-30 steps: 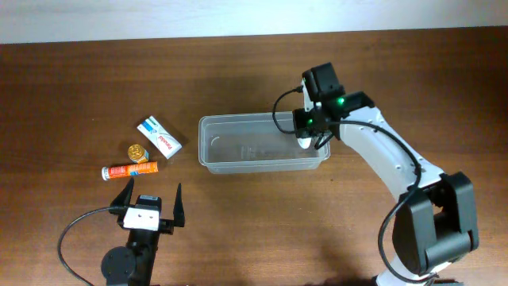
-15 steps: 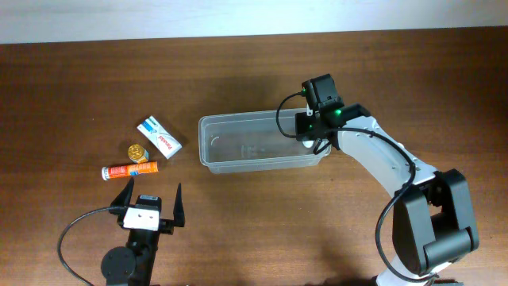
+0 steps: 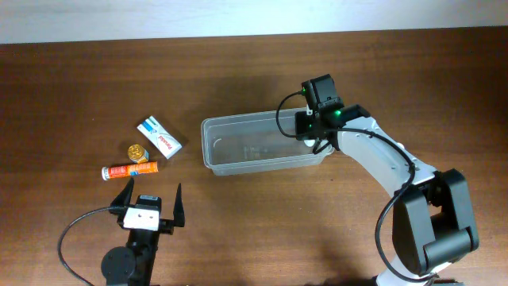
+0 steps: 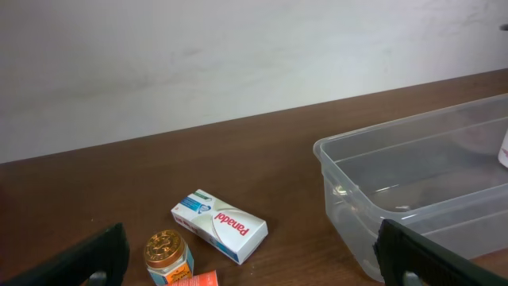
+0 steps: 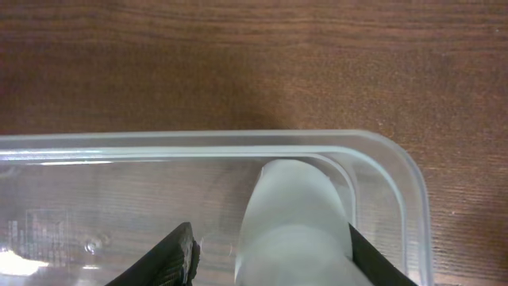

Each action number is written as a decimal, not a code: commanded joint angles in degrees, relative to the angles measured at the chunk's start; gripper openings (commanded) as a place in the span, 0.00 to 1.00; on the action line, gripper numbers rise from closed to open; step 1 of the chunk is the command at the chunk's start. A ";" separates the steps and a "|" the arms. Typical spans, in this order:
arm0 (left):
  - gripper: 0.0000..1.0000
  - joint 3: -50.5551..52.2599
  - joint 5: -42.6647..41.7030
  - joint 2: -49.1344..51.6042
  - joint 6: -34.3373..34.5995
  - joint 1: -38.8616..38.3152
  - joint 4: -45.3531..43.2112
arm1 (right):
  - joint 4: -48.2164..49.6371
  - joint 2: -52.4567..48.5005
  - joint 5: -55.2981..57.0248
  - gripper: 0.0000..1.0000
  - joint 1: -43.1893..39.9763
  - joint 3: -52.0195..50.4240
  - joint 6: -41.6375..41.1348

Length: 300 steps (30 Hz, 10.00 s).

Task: Pack container

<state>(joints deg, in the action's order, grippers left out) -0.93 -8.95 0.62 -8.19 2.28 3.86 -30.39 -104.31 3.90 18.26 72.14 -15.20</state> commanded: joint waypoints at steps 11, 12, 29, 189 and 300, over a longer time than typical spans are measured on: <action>0.99 0.42 0.35 -0.33 -1.14 0.28 -0.09 | -8.59 3.96 1.31 0.53 0.52 9.73 0.22; 0.99 0.42 0.35 -0.33 -1.14 0.28 -0.09 | -10.05 4.37 1.33 0.53 0.52 11.06 0.35; 0.99 0.42 0.35 -0.33 -1.14 0.28 -0.09 | -47.58 8.72 2.80 0.65 -13.42 31.41 1.20; 0.99 0.42 0.35 -0.33 -1.14 0.28 -0.09 | -22.01 -6.01 -4.07 0.26 -0.26 12.20 4.57; 0.99 -11.45 -8.28 17.49 -4.37 0.24 -3.26 | -54.25 -5.73 -1.95 0.98 -37.07 45.40 0.74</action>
<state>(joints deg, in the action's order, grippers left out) -6.81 -15.22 10.96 -10.57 2.28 0.36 -84.79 -109.86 2.20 -18.94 117.54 -13.74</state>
